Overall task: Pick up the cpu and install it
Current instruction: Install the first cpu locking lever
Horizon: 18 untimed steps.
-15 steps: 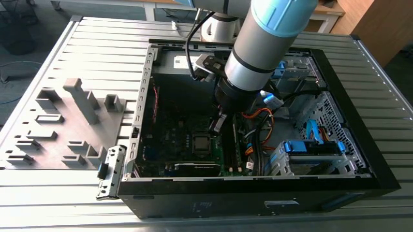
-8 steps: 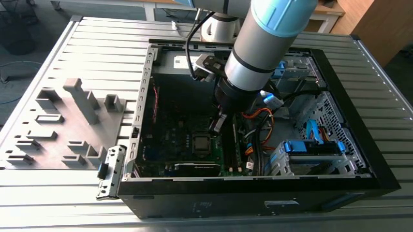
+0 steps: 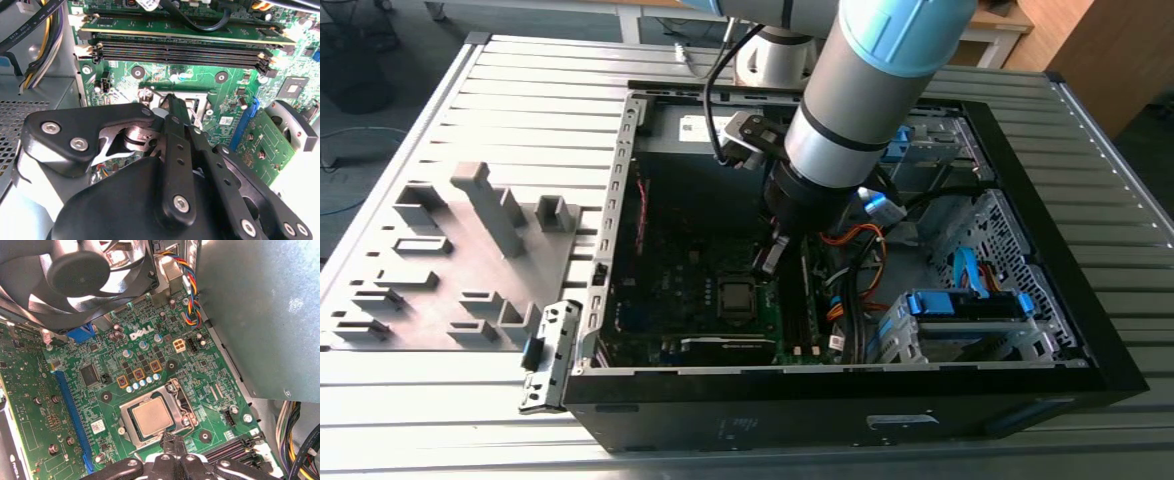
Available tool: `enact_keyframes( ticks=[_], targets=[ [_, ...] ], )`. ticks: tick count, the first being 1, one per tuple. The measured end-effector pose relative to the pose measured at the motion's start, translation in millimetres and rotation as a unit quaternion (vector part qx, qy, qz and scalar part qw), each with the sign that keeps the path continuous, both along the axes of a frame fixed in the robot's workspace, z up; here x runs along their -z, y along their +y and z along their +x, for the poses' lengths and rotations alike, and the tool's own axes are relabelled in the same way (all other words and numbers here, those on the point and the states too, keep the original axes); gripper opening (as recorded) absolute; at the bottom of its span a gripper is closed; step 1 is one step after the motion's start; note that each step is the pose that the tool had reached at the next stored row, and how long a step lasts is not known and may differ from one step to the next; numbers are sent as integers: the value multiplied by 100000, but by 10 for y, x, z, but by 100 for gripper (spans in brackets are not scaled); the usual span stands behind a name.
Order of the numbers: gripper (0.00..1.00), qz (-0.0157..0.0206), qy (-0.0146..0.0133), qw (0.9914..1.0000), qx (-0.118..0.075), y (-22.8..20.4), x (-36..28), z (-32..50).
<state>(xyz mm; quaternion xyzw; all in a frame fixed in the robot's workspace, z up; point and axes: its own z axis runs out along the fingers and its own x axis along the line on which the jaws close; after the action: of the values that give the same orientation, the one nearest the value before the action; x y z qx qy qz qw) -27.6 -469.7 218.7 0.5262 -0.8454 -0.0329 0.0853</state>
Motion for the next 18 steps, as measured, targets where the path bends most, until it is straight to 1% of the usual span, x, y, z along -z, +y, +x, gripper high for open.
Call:
enact_keyframes(
  ticks=[18],
  targets=[
    [11, -29, 1, 100000, -1, 0, 0, 0]
  ],
)
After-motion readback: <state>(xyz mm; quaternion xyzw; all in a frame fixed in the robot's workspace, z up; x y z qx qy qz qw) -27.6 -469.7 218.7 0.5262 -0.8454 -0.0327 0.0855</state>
